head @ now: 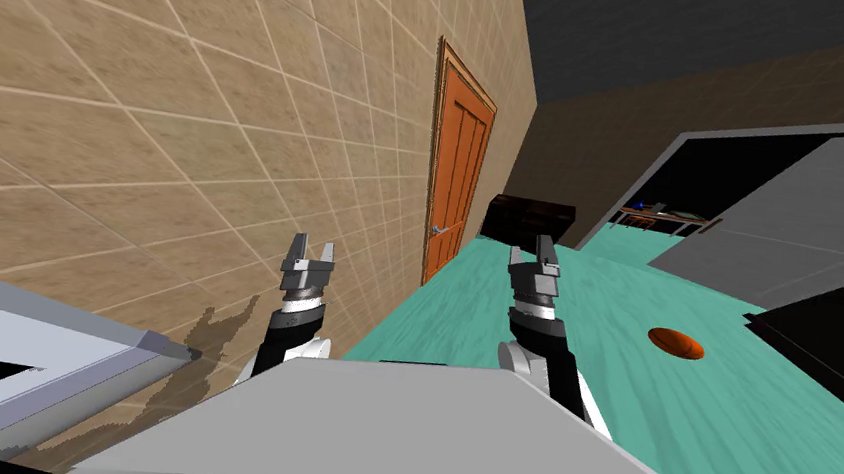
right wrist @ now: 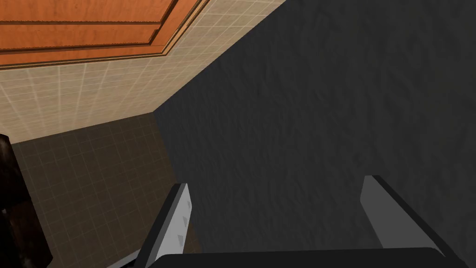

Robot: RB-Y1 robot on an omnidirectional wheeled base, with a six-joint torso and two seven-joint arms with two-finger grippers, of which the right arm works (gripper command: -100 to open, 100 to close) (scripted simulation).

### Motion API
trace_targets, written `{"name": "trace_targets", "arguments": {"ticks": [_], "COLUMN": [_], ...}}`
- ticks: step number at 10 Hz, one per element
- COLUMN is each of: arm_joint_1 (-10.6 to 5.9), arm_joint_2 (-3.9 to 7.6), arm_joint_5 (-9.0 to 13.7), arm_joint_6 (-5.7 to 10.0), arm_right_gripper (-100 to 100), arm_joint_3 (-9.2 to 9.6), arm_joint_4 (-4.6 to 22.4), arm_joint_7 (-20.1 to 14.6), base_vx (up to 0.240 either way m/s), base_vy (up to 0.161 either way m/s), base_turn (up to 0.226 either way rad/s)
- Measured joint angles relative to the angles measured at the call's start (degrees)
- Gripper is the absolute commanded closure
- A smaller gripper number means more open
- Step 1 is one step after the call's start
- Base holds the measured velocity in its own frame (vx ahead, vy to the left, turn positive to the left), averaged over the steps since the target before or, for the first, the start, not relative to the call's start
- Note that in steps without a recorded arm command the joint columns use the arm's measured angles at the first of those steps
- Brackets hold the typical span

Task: Pull the door open

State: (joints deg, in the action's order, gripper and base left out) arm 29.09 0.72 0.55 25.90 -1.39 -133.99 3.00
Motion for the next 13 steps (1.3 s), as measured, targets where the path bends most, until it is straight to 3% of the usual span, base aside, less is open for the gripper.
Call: {"name": "trace_targets", "arguments": {"ticks": [13], "arm_joint_1": [-4.37], "arm_joint_2": [3.57], "arm_joint_5": [0.91], "arm_joint_6": [3.96], "arm_right_gripper": [-100], "arm_joint_3": [1.61], "arm_joint_4": [14.58], "arm_joint_7": [-2.82], "base_vx": [0.075], "base_vy": [-0.056], "base_turn": [0.100]}}
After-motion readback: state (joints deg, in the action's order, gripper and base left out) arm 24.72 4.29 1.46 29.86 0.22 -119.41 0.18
